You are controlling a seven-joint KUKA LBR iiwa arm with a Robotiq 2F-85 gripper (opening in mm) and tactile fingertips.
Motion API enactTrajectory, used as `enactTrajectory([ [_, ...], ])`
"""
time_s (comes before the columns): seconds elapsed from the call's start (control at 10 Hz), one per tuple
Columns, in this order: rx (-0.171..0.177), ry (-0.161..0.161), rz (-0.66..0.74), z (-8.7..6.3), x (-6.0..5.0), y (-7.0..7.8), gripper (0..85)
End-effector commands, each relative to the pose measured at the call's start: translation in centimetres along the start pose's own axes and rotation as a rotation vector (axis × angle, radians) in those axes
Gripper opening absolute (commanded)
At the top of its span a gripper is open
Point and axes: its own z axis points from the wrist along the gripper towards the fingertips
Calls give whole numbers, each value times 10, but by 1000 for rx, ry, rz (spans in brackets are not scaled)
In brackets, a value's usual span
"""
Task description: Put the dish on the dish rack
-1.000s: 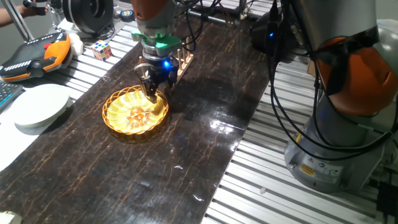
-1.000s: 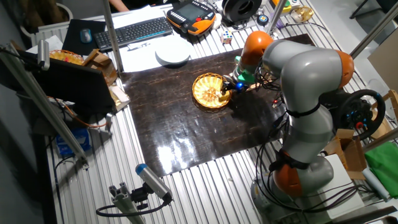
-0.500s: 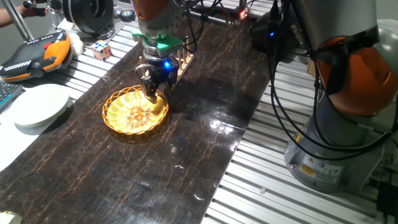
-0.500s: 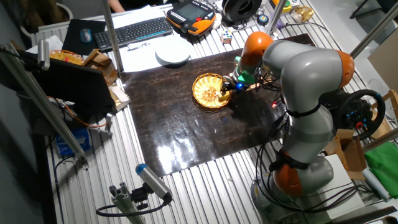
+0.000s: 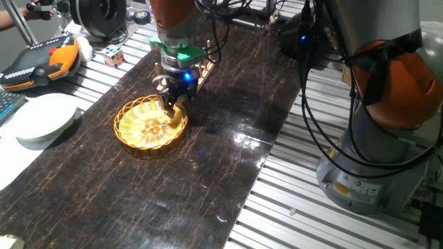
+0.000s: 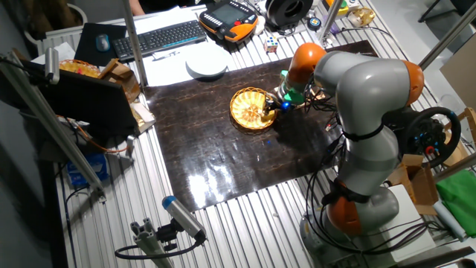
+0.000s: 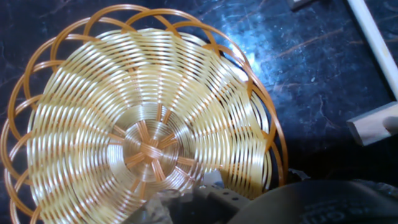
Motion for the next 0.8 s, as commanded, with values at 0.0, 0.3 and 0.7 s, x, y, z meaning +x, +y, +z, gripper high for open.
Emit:
enactTrajectory([
  [0.0, -1, -4, -10, 3, -1, 0, 493],
  [0.3, -23, 1, -30, -1, -2, 2, 237],
  [0.7, -33, 29, -57, -21, -1, 9, 20],
])
